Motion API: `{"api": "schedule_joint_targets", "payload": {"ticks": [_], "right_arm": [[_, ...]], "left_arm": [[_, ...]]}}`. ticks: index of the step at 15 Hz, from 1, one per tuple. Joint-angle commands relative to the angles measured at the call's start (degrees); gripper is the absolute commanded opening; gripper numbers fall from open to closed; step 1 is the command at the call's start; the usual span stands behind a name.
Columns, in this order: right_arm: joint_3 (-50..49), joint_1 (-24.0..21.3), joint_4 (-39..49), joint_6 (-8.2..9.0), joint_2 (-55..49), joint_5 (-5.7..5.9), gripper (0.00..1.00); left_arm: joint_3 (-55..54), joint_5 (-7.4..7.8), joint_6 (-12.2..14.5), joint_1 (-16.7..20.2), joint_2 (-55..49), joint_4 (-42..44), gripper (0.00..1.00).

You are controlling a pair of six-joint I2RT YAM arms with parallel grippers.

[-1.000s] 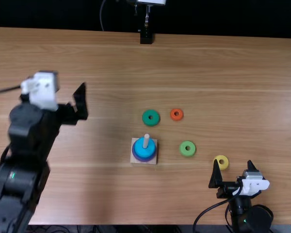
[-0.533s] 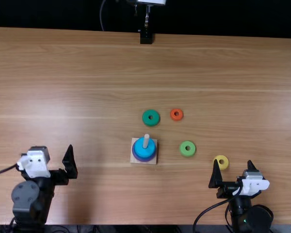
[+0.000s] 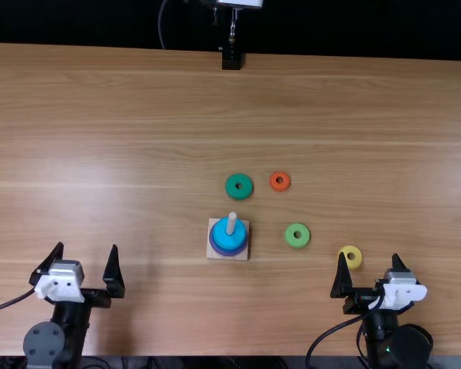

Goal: Build the Hanoi tower: stack the rings onto the peg from bottom to top in this color order: purple, dark blue, light blue, dark green, light green, yellow, orange.

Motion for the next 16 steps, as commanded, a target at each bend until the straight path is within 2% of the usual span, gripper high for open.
{"api": "schedule_joint_targets", "payload": {"ticks": [1, 4, 5, 16], "right_arm": [[-2.4, -0.3, -3.7, -0.39, -0.7, 0.62, 1.00], [-2.4, -0.1, -3.7, -0.39, -0.7, 0.62, 1.00], [-2.4, -0.3, -3.7, -0.39, -0.7, 0.62, 1.00], [-2.4, -0.1, -3.7, -0.39, -0.7, 0.62, 1.00]], "left_arm": [[-1.0, 1.23, 2.8, 0.5, -2.4, -0.3, 1.00], [-1.0, 1.13, 2.9, 1.2, -4.2, -3.2, 1.00], [-1.0, 0.71, 2.9, 1.2, -4.2, -3.3, 1.00], [-1.0, 0.71, 2.8, 1.2, -4.2, -3.3, 1.00]]}}
